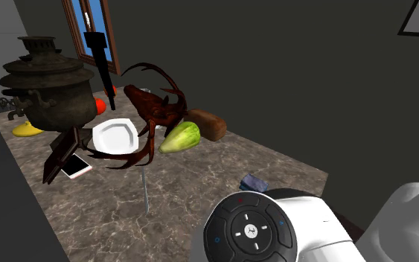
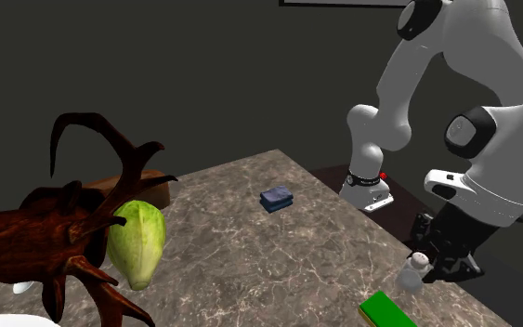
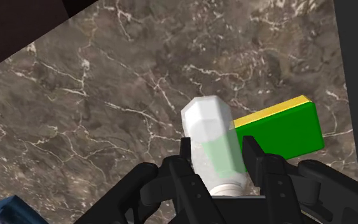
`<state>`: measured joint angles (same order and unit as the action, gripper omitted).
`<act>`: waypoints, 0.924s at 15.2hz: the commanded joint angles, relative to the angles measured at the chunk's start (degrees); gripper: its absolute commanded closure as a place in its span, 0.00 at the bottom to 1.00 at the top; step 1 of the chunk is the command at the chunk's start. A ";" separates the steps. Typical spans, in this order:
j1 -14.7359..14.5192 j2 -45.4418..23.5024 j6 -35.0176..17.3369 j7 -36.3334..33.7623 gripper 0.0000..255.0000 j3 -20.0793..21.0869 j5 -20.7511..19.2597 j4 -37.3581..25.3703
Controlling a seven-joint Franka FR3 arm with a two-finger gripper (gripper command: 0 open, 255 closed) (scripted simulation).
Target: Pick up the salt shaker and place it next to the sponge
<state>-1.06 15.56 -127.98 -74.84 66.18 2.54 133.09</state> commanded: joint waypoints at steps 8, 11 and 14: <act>5.98 -5.78 -5.64 -5.87 1.00 7.11 -6.52 2.41; 5.98 -5.78 -5.64 -5.87 1.00 7.11 -6.52 2.41; 5.98 -5.78 -5.64 -5.87 1.00 7.11 -6.52 2.41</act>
<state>4.91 9.78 -133.62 -80.71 73.28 -3.97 135.51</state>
